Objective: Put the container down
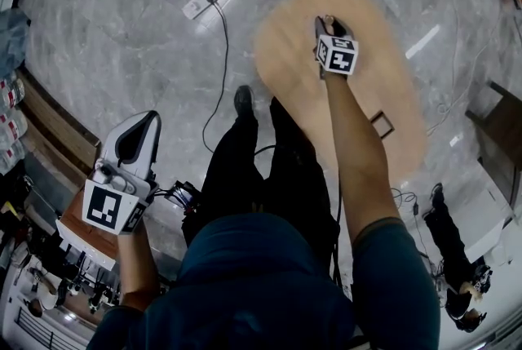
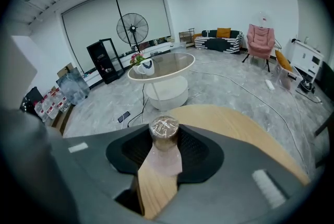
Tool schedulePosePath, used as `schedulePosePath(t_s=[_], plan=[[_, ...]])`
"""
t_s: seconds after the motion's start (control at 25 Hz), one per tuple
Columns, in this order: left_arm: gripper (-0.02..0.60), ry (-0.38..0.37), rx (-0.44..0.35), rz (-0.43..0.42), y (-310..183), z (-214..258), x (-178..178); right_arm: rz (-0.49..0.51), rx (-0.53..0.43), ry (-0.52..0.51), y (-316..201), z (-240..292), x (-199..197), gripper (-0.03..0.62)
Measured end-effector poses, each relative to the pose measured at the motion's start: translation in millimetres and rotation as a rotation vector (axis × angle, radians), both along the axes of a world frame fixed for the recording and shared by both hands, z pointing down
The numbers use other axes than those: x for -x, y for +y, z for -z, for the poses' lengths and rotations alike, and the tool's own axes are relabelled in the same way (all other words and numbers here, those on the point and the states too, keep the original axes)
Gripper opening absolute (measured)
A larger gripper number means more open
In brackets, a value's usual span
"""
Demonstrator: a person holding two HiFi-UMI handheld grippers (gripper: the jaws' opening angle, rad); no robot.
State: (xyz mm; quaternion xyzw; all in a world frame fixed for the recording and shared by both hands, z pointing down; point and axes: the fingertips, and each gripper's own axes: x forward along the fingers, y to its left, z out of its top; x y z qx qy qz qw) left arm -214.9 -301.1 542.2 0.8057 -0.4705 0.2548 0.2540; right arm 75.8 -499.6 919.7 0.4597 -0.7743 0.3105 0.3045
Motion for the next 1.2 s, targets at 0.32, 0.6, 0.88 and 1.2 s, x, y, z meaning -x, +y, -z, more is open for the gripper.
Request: schedulePosePath(t_s=[0.32, 0.6, 0.88, 1.2], plan=[[-0.003, 0.012, -0.028, -0.007, -3, 1, -4, 0.006, 0.02, 0.018, 12, -13, 0, 0.156], [-0.003, 0.043, -0.034, -0.014, -3, 5, -9, 0.021, 0.024, 0.021, 17, -15, 0, 0.158], [-0.003, -0.027, -0.002, -0.037, 3, 5, -1, 0.072, 0.054, 0.073, 23, -17, 1, 0.16], [-0.003, -0.03, -0.033, -0.038, 10, 20, 11, 0.099, 0.169, 0.043, 29, -3, -2, 0.16]])
